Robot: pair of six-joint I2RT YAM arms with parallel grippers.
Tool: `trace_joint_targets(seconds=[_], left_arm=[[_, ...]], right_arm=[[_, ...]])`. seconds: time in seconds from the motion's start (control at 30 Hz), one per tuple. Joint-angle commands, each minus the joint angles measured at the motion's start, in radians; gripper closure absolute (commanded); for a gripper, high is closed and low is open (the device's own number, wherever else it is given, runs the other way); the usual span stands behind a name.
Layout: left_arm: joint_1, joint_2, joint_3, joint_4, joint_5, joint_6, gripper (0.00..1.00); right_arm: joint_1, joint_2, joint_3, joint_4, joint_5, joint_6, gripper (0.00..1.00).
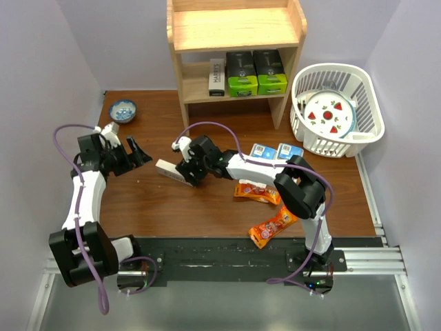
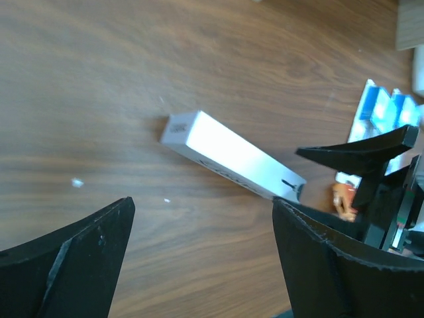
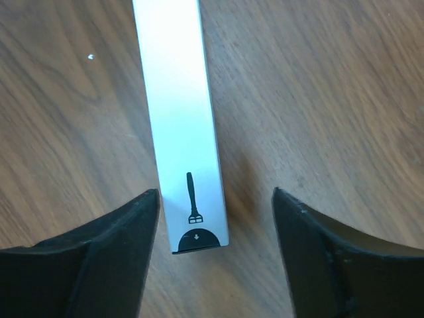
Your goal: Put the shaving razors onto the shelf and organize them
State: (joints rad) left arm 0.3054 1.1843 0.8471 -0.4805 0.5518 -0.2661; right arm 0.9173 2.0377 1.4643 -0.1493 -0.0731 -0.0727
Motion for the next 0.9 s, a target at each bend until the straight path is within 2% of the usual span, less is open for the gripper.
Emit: trace_joint_targets(seconds=[0.0, 0.03, 0.1, 0.23, 0.27, 0.33, 0.37, 0.43, 0.57, 0.6, 0.7, 0.8, 0.87], left_arm=[[0.000, 0.017, -0.098, 0.164, 0.105, -0.150, 0.11], [0.001, 0.018, -0.109, 0.178, 0.111, -0.163, 0.11], [0.001, 0.017, -0.134, 0.216, 0.120, -0.200, 0.11], [-0.002, -0.050, -0.175, 0.304, 0.050, -0.243, 0.10], [-0.002, -0.086, -0.186, 0.331, 0.042, -0.249, 0.10], [-0.009, -0.091, -0.192, 0.356, 0.034, -0.242, 0.09], [-0.014, -0.077, -0.194, 0.350, 0.048, -0.240, 0.09], [-0.028, -0.062, -0.223, 0.359, 0.066, -0.246, 0.09], [-0.090, -0.020, -0.281, 0.456, 0.128, -0.257, 0.09], [-0.107, -0.015, -0.292, 0.465, 0.132, -0.252, 0.09], [-0.182, 0.006, -0.298, 0.533, 0.131, -0.237, 0.09], [-0.215, 0.015, -0.283, 0.543, 0.105, -0.216, 0.10], [-0.215, 0.011, -0.270, 0.542, 0.083, -0.185, 0.10]], right_arm=[[-0.027, -0.001, 0.002, 0.024, -0.022, 0.030, 0.37], [-0.038, 0.001, -0.004, 0.021, -0.072, 0.049, 0.45], [-0.075, 0.001, -0.012, 0.025, -0.125, 0.125, 0.51], [-0.155, -0.010, -0.062, 0.053, -0.247, 0.304, 0.54], [-0.178, -0.014, -0.080, 0.097, -0.308, 0.427, 0.57], [-0.244, -0.017, -0.151, 0.145, -0.347, 0.569, 0.58], [-0.276, -0.020, -0.171, 0.169, -0.353, 0.694, 0.58], [-0.296, -0.019, -0.214, 0.168, -0.347, 0.813, 0.54], [-0.307, -0.014, -0.260, 0.160, -0.330, 0.977, 0.24], [-0.304, -0.019, -0.263, 0.162, -0.329, 0.994, 0.13], [-0.305, -0.045, -0.251, 0.128, -0.324, 0.993, 0.07], [-0.304, -0.091, -0.185, 0.022, -0.230, 0.813, 0.07], [-0.288, -0.134, -0.133, -0.066, -0.075, 0.694, 0.05]])
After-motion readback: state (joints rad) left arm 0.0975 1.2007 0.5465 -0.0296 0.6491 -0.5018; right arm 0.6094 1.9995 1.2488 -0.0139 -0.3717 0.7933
